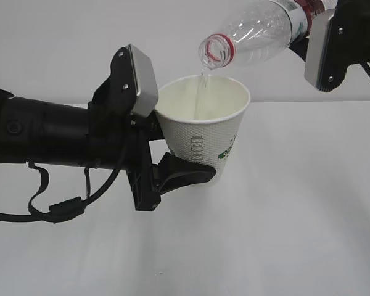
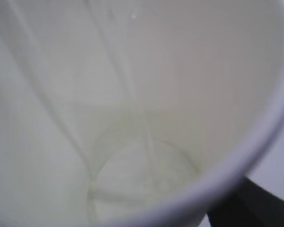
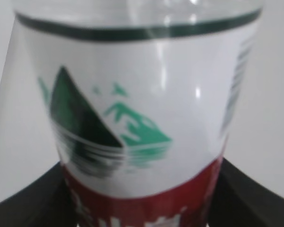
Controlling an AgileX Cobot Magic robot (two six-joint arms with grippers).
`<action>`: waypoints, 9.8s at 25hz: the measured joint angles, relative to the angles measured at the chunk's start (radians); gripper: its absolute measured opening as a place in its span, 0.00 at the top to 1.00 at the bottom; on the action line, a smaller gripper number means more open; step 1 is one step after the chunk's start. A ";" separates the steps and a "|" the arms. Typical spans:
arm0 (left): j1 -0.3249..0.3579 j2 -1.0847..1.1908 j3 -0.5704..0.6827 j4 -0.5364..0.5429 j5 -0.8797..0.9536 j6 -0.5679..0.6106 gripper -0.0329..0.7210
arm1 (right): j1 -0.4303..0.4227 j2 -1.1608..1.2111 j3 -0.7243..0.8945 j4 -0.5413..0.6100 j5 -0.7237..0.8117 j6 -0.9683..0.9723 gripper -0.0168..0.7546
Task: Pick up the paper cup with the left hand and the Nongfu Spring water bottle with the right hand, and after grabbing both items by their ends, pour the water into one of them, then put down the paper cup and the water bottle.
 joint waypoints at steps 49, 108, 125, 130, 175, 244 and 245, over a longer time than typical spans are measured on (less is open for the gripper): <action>0.000 0.000 0.000 0.002 0.000 0.000 0.29 | 0.000 0.000 0.000 0.005 -0.005 -0.019 0.31; 0.000 0.000 0.000 0.007 0.000 0.000 0.29 | 0.000 0.000 0.000 0.005 -0.007 -0.039 0.31; 0.000 0.000 0.000 0.007 0.000 0.000 0.29 | 0.000 0.000 0.000 0.007 -0.007 -0.041 0.31; 0.000 0.000 0.000 0.009 0.000 0.000 0.29 | 0.000 0.000 0.000 0.007 -0.007 -0.041 0.31; 0.000 0.000 0.000 0.011 0.000 0.000 0.29 | 0.000 0.000 0.000 0.007 -0.022 -0.060 0.31; 0.000 0.000 0.000 0.014 0.002 0.000 0.29 | 0.000 0.000 0.000 0.009 -0.022 -0.060 0.31; 0.000 0.000 0.000 0.014 0.002 0.000 0.29 | 0.000 0.000 0.000 0.009 -0.022 -0.060 0.31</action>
